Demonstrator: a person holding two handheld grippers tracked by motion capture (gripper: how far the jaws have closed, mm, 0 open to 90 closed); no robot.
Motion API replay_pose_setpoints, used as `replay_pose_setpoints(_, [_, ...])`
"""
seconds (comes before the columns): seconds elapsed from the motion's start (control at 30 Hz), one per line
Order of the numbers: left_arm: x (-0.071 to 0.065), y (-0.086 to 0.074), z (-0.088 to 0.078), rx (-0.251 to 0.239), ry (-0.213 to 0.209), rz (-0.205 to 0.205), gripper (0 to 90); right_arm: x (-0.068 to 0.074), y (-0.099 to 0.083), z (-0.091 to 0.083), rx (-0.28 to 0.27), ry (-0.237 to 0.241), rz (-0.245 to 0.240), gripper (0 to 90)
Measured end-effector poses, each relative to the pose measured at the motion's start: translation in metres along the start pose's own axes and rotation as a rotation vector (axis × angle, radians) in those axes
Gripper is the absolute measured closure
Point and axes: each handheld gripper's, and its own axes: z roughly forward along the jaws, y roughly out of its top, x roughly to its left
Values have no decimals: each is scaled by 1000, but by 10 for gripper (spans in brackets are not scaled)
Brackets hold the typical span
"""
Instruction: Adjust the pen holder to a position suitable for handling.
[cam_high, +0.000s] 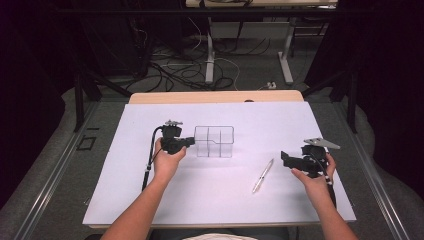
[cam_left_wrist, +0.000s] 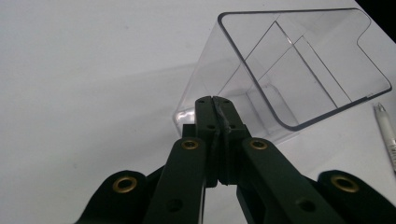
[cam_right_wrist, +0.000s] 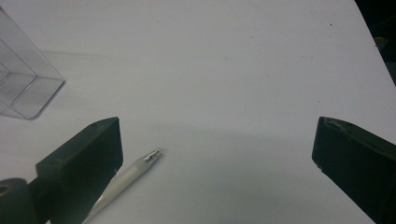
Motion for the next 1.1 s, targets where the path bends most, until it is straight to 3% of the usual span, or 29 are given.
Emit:
replay_pose_setpoints(0.43, [-2,0,0,0,-2,15,878,-1,0,-1,-8,4,-5,16])
replay_pose_setpoints(0.73, [3,0,-10,-8,11,35,780,0,0,-2,-9,5,4,16])
replay_pose_setpoints(1.1, [10,-2,-25,-41,16,34,587,2,2,-3,-14,11,1,17])
